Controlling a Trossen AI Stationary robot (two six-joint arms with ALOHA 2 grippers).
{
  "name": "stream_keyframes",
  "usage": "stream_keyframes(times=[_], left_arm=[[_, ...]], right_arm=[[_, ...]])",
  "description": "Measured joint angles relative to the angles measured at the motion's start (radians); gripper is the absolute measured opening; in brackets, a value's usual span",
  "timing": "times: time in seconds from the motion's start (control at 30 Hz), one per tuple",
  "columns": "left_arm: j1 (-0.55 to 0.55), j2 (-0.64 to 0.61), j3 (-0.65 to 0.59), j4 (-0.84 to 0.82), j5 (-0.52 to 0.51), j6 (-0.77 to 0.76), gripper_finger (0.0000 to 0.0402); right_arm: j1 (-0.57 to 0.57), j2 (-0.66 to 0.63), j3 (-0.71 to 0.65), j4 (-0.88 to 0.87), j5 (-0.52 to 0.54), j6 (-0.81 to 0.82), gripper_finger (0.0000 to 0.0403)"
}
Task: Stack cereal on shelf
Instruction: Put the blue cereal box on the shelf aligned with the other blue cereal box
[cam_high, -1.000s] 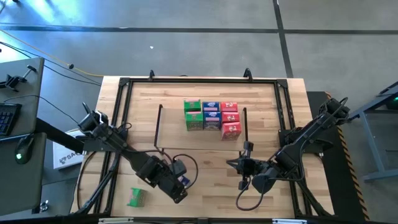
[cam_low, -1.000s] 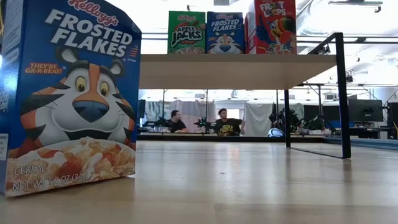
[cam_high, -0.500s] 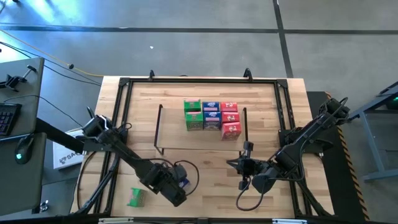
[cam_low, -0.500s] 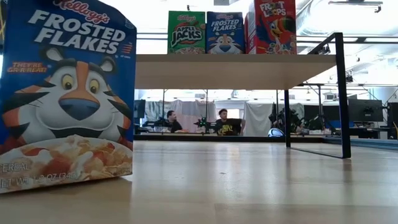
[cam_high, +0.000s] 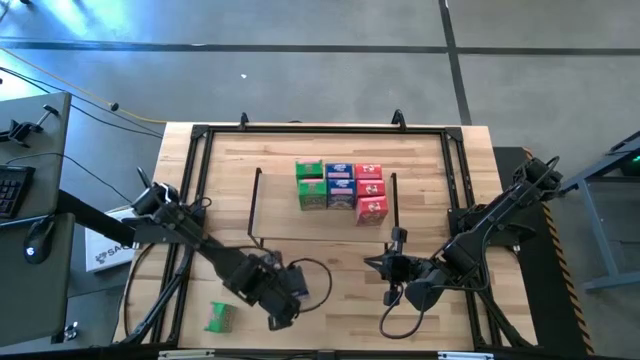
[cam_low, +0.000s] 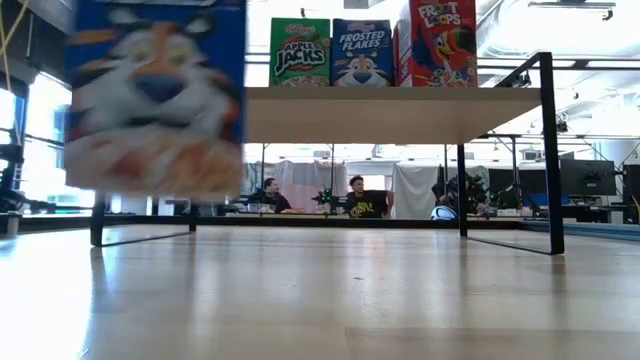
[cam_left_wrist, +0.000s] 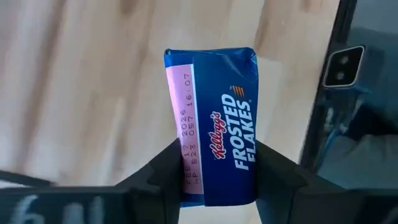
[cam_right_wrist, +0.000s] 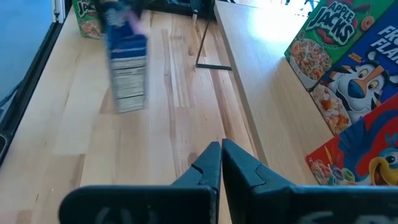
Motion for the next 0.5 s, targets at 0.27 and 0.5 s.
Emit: stream_keyframes(times=[0.27, 0.5], left_arm=[[0.130, -0.012, 0.209, -0.141, -0.028, 0.327, 0.0137], [0.284, -0.012, 0.337, -0.137, -0.042, 0.591, 0.0136]], right_arm=[[0.000, 0.000, 0.000, 0.011, 0.004, 0.001, 0.0002], [0.000, 0.000, 0.000, 0.015, 0.003, 0.001, 0.0002]])
